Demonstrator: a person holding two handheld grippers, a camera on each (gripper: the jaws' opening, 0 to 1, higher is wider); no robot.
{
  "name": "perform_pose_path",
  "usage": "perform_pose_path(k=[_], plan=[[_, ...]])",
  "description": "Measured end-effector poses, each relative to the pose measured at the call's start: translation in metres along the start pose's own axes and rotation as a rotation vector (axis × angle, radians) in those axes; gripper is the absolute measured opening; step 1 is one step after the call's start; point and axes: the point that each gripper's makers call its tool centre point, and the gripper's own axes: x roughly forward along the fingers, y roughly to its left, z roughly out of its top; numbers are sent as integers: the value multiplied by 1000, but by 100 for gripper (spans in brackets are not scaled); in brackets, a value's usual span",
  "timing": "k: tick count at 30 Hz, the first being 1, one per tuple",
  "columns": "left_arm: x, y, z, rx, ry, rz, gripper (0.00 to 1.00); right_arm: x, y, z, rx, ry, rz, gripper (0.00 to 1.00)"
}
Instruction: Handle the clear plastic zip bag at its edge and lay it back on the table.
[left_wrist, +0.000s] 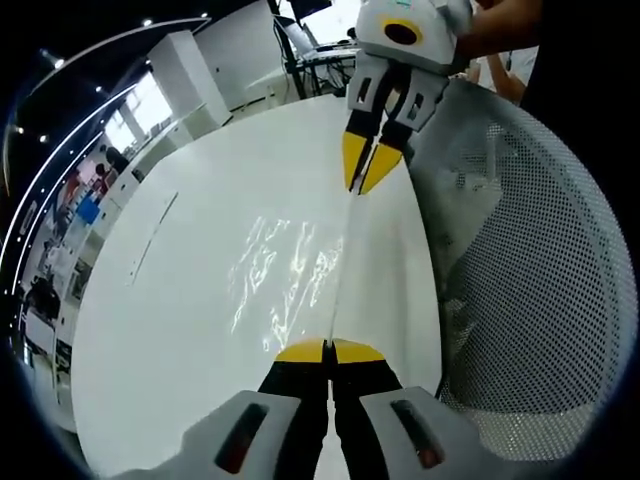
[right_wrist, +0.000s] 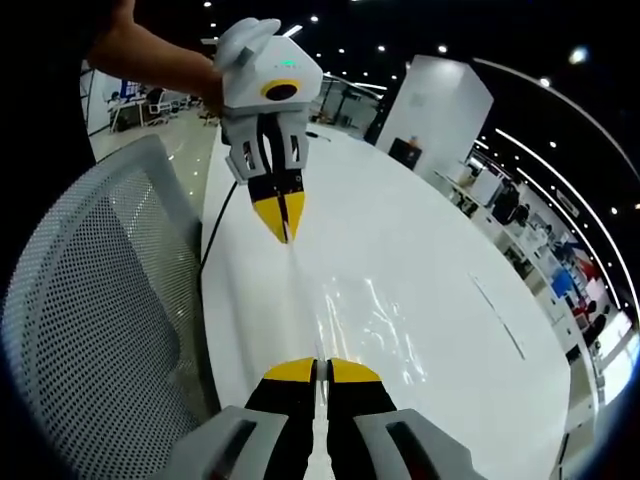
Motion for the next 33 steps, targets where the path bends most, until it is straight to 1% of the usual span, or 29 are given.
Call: perform_pose_path(k=[3, 4, 13, 18, 24, 30, 32, 33], plan=[[-2, 1, -2, 0, 6, 4, 0, -2, -1, -3, 0, 8, -4, 0], [-1, 0, -1, -10, -5, 1, 0, -1, -1, -2, 7, -1, -2, 0], [-3, -1, 1, 2, -1, 2, 0, -1, 0, -2, 9, 7, -1, 0], [-4, -3, 7, 23, -12, -1, 0, -3, -2, -6, 44, 16, 0, 0], [-2, -3, 11, 40, -20, 1, 0, -6, -4, -8, 45, 24, -8, 0], [-3, -7, 18, 71, -37, 0, 0, -8, -5, -13, 48, 34, -15, 0], [-2, -8, 20, 74, -36, 4, 0, -10, -7, -13, 70, 31, -20, 0], [-1, -8, 20, 74, -33, 3, 0, -12, -7, -12, 112, 22, -19, 1]])
